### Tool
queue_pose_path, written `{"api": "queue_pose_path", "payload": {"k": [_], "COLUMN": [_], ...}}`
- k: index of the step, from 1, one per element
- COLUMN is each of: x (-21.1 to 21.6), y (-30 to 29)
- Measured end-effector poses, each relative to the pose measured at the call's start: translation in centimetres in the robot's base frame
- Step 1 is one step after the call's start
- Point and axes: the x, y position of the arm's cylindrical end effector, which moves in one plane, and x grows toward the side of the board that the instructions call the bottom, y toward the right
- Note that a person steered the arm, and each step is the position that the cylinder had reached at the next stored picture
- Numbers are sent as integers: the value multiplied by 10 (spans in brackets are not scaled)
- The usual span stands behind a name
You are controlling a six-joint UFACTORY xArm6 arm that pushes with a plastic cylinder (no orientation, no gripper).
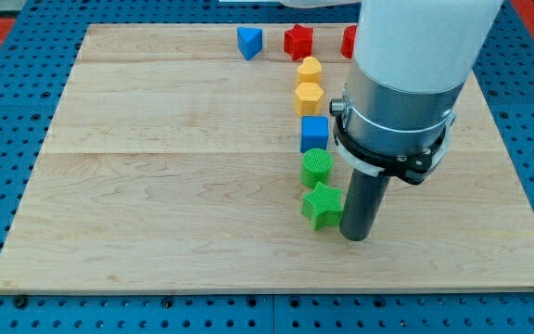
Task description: Push the red star and red circle towards left
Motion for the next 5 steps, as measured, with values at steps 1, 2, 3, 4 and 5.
{"api": "queue_pose_path", "payload": {"k": [1, 2, 3, 4, 5], "x": [0, 0, 0, -22, -51], "y": [0, 0, -1, 57, 111]}}
